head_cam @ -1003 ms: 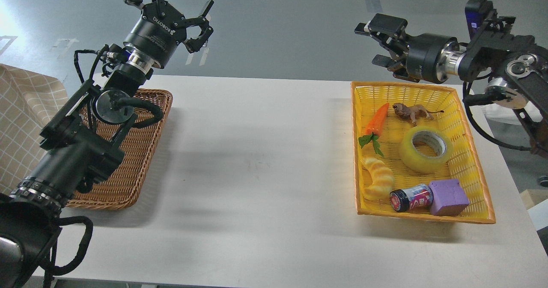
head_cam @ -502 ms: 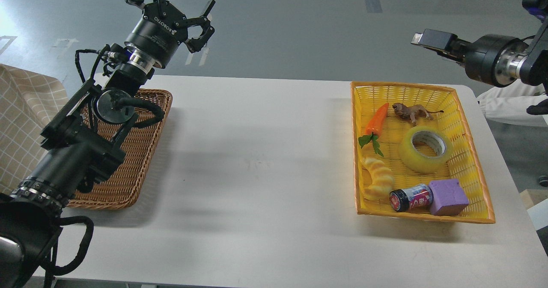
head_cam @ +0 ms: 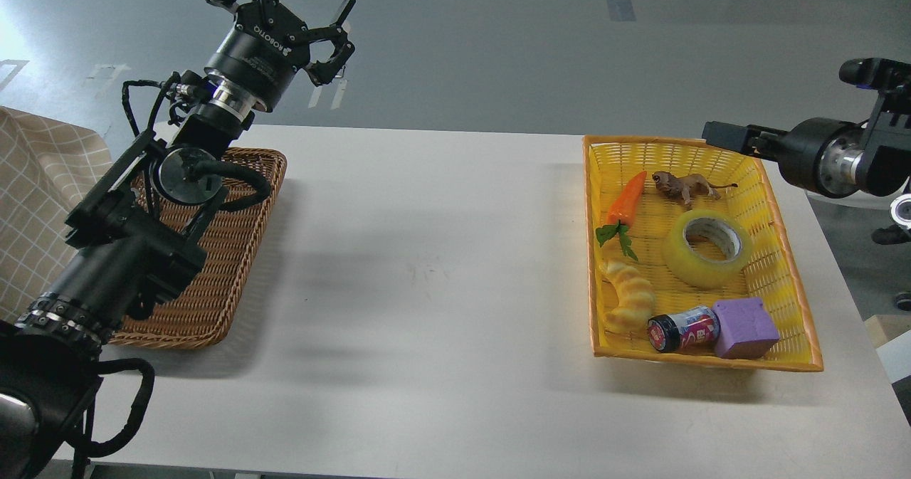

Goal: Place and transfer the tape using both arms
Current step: 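Swing the right gripper outward and reposition it above the yellow basket, then lower the right gripper into the yellow tape roll's hole and grasp it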

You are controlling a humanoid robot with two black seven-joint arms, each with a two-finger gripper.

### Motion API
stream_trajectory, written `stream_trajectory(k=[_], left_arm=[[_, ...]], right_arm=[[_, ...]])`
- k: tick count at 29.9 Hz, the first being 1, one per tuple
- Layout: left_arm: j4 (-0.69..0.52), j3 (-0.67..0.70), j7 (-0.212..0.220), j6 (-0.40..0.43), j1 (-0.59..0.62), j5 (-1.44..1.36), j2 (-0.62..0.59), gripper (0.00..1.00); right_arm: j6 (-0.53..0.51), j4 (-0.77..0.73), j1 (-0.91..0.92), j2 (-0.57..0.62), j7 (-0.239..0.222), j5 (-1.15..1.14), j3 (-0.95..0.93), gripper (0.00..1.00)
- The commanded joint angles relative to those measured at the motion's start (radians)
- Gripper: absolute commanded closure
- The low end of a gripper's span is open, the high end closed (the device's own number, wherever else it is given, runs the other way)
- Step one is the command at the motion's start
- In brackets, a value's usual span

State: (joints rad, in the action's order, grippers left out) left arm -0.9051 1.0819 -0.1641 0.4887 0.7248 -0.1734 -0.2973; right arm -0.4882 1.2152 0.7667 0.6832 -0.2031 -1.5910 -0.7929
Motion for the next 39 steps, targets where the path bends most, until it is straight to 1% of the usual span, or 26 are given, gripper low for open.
stream_trajectory(k=[1,14,19,21,24,39], left_arm=[[0.000,0.000,0.000,0.000,-0.001,0.000,0.001,0.02],[0.000,0.000,0.000,0.000,-0.002,0.000,0.000,0.02],[0.000,0.000,0.000,0.000,-0.002,0.000,0.001,0.02],[0.002,-0.002,0.000,0.000,-0.005,0.000,0.001,0.02],[0.000,-0.002,0.000,0.000,-0.008,0.000,0.000,0.02],[0.002,0.000,0.000,0.000,-0.010,0.000,0.000,0.02]], right_arm=[[-0.001,-0.002,-0.032,0.002,-0.004,-0.013,0.000,0.01],[-0.001,-0.008,-0.098,0.001,-0.004,-0.076,0.000,0.01],[-0.001,-0.010,-0.109,-0.005,-0.002,-0.141,0.001,0.04],[-0.001,-0.010,-0.116,-0.008,-0.002,-0.158,0.001,0.08],[-0.001,-0.014,-0.116,-0.014,-0.002,-0.167,0.021,0.18],[-0.001,-0.088,-0.122,-0.051,-0.002,-0.165,0.041,0.18]])
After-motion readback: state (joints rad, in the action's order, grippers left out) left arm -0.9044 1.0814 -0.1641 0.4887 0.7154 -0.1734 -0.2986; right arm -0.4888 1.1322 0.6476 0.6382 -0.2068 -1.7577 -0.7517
